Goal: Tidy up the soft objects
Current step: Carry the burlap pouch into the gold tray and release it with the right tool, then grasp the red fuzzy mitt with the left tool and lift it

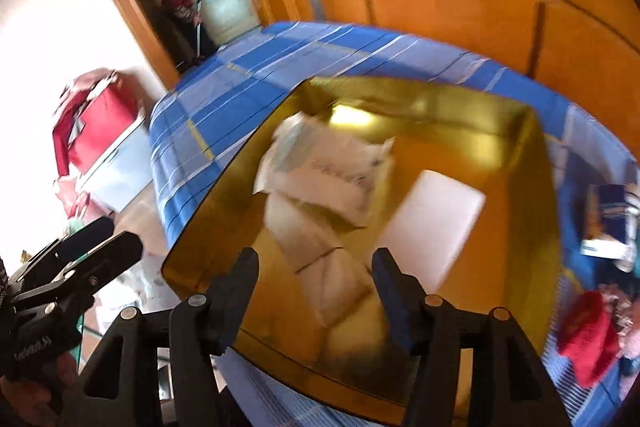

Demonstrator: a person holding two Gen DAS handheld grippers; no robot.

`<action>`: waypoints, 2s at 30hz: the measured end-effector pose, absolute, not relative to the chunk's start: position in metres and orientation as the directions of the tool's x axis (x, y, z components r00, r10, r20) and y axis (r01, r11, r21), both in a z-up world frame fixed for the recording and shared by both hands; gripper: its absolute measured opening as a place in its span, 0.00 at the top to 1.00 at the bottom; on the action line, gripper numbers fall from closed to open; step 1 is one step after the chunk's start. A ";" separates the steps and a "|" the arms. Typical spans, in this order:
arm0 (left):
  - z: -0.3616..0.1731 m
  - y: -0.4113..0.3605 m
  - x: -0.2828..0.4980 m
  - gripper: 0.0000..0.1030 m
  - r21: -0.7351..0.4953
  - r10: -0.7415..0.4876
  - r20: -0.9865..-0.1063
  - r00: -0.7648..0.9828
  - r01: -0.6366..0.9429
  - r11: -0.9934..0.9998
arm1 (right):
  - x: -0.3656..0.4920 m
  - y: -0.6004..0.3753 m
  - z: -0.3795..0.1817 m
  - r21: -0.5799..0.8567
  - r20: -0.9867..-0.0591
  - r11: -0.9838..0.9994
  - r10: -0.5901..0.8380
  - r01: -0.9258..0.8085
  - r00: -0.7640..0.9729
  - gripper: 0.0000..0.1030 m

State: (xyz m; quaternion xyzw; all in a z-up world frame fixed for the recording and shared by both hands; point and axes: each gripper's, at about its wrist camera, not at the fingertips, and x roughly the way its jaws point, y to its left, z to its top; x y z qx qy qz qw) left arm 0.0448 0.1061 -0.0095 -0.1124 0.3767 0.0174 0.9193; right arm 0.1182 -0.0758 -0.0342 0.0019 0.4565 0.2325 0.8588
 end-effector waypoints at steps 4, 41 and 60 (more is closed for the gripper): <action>-0.002 0.097 0.041 0.26 -0.190 -0.067 -0.683 0.727 -0.088 0.978 | 0.111 -0.106 -0.020 0.189 -0.763 0.917 0.363 -0.352 0.535 0.42; -0.011 -0.211 0.071 0.26 0.009 -0.396 -0.818 0.416 0.699 0.715 | 0.015 -0.475 -0.022 0.291 -0.729 0.865 -0.077 0.410 0.680 0.41; -0.078 -0.264 0.133 0.38 -0.011 -0.273 -0.898 0.345 0.602 0.798 | 0.014 -0.476 -0.017 0.351 -0.701 0.854 -0.031 0.383 0.712 0.41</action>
